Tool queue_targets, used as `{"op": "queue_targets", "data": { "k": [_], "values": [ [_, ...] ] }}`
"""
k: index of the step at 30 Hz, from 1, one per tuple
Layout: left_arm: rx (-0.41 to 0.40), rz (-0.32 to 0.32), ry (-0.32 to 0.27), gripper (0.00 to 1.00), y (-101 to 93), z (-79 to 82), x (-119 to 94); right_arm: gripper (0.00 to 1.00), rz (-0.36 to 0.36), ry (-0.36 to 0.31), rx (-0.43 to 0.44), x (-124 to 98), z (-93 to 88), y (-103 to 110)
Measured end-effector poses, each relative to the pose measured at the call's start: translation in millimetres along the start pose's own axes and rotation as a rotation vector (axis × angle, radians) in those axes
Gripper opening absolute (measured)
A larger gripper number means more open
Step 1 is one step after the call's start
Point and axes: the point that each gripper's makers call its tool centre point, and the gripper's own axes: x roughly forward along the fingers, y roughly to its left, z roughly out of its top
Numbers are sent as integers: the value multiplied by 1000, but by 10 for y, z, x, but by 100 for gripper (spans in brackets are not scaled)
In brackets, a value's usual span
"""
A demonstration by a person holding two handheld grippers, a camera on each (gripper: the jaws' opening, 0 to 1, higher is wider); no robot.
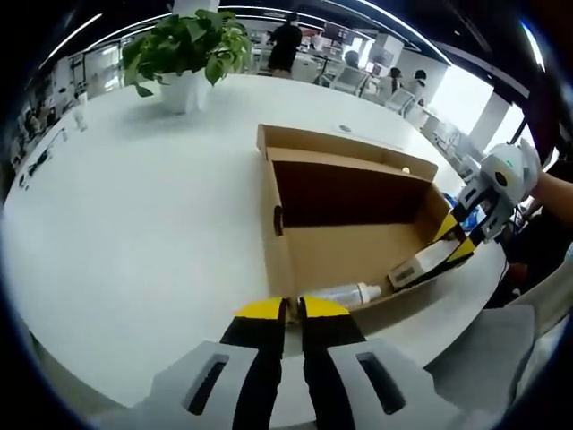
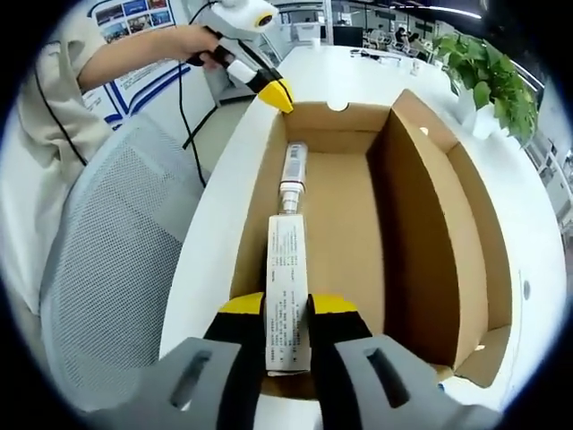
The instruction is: Operate the shoe box by opening the lid, removing the specified soft item, and placing it in the target area until the item is outside and the box remains undamaged.
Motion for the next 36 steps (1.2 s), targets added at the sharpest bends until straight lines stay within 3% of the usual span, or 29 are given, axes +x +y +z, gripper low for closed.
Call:
{"op": "queue_targets", "data": {
  "k": [11, 17, 27, 36],
  "values": [
    [1, 0, 3, 3, 0, -2, 1, 15, -71, -88, 10, -324, 248, -94],
    [-6, 4, 4, 3, -1, -3, 4, 15, -73, -133, 44, -536, 338, -85],
    [-14, 16, 9, 3, -13, -8, 1, 15, -116, -168, 36, -945, 316, -137],
    [-9, 26, 17, 3, -28, -10, -6, 15, -177, -169, 30, -1370, 110, -275]
  ]
}}
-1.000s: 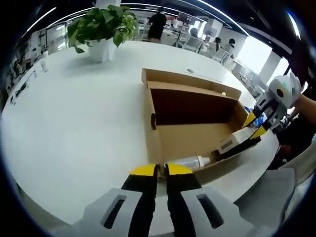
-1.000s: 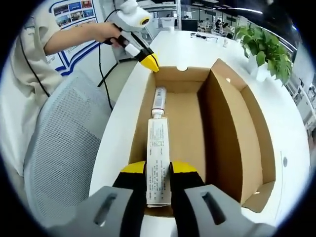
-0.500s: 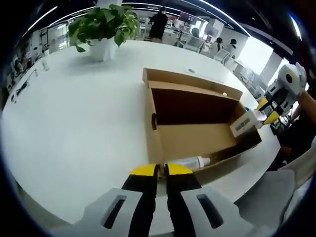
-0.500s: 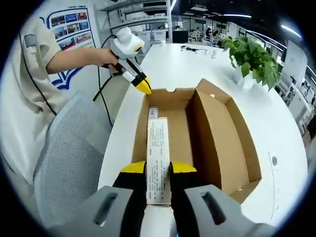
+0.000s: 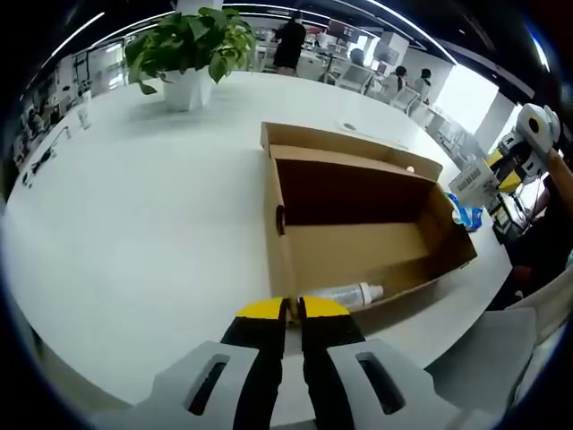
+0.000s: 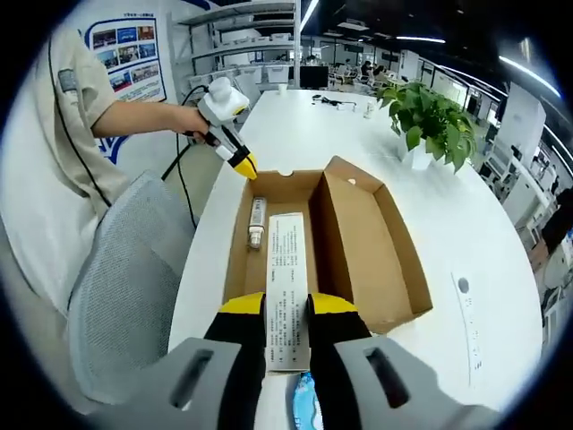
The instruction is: Operate the shoe box by opening the lid, removing the specified soft item, and placing it in the target area until the item is outside and the box remains undamaged.
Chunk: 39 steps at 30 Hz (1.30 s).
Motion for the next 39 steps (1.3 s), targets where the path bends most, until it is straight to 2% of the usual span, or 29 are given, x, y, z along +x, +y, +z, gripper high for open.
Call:
{"op": "queue_targets", "data": {
  "k": [11, 24, 29, 33, 39],
  "values": [
    [9, 5, 17, 3, 8, 5, 8, 15, -56, 34, 4, -421, -288, -265],
    [11, 6, 21, 3, 5, 3, 8, 15, -95, 90, 7, -708, -686, -592],
    [11, 2, 17, 3, 7, 7, 11, 15, -114, 115, 28, -781, -884, -735],
    [11, -1, 14, 3, 8, 9, 13, 15, -125, 163, 27, -827, -1115, -829],
    [25, -6, 12, 3, 3, 11, 12, 15, -145, 204, 38, -890, -1365, -959]
  ]
}}
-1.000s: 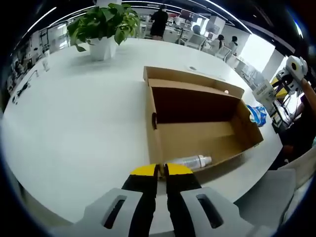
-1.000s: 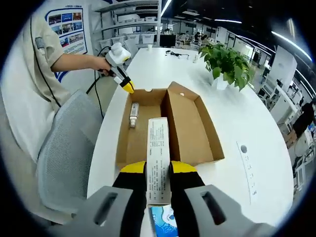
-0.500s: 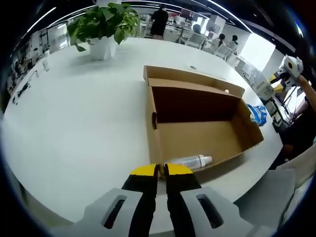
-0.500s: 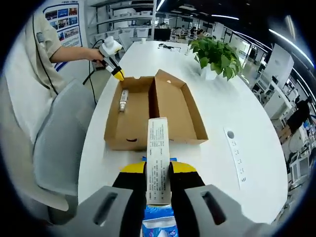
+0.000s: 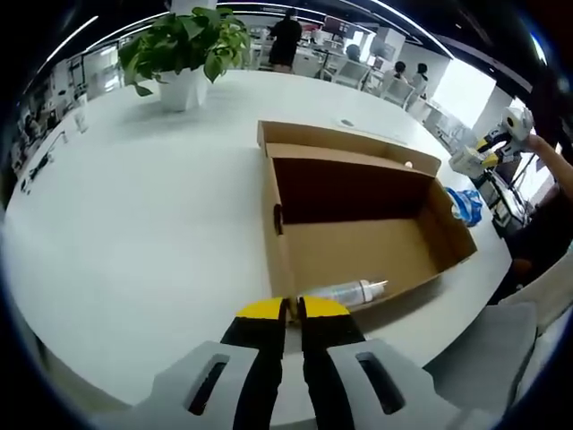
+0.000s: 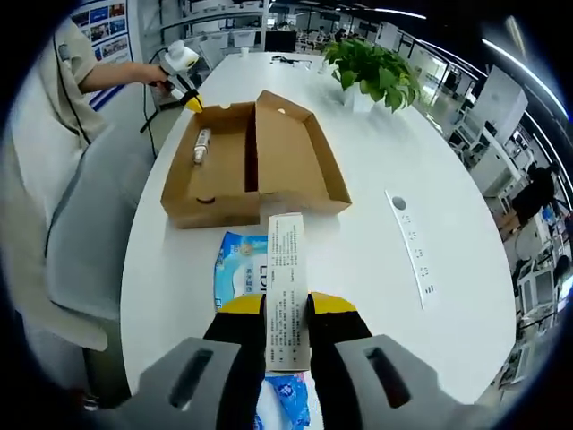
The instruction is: Operate the shoe box by opening the lid, removing the specified soft item, and placing it in the target area until the item is outside and the box remains undamaged.
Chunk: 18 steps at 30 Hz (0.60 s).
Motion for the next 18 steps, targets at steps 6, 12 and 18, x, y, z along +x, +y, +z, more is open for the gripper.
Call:
{"op": "queue_targets", "data": {
  "k": [6, 12, 18],
  "values": [
    [-1, -2, 2, 3, -2, 0, -1, 15, -4, 34, 8, 25, -219, -103],
    [6, -4, 5, 3, 4, 0, 4, 15, -3, 67, 8, 55, -392, -155],
    [3, -6, 11, 3, 6, 2, 12, 15, -1, 102, 23, 101, -596, -217]
  ]
}}
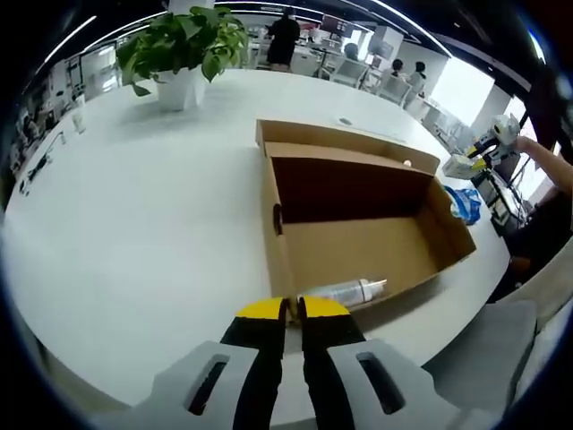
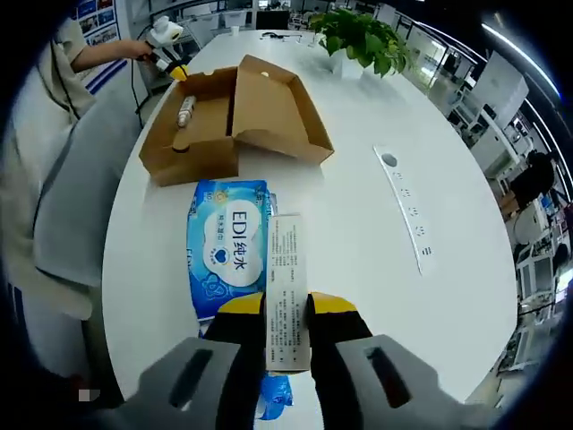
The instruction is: Operate the shoe box by opening the lid, removing the specified soft item, and placing it in the target area until the item is outside and the box remains undamaged.
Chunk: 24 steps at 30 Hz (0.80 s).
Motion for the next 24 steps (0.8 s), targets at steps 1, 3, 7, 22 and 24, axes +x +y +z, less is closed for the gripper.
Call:
{"op": "queue_targets", "data": {
  "k": [1, 3, 7, 22, 24],
  "values": [
    [0, 1, 1, 3, -1, 1, 1, 15, -1, 5, 0, 10, -28, -6],
    [8, 2, 3, 3, -3, 3, 3, 15, 1, 18, 3, 33, -93, -15],
    [6, 3, 4, 3, 2, 3, 4, 15, 7, 47, 2, 84, -230, -35],
    [18, 8, 25, 3, 7, 5, 15, 15, 13, 142, -23, 236, -704, -150],
    [19, 8, 29, 3, 7, 5, 18, 15, 9, 153, -34, 231, -749, -166]
  ]
}}
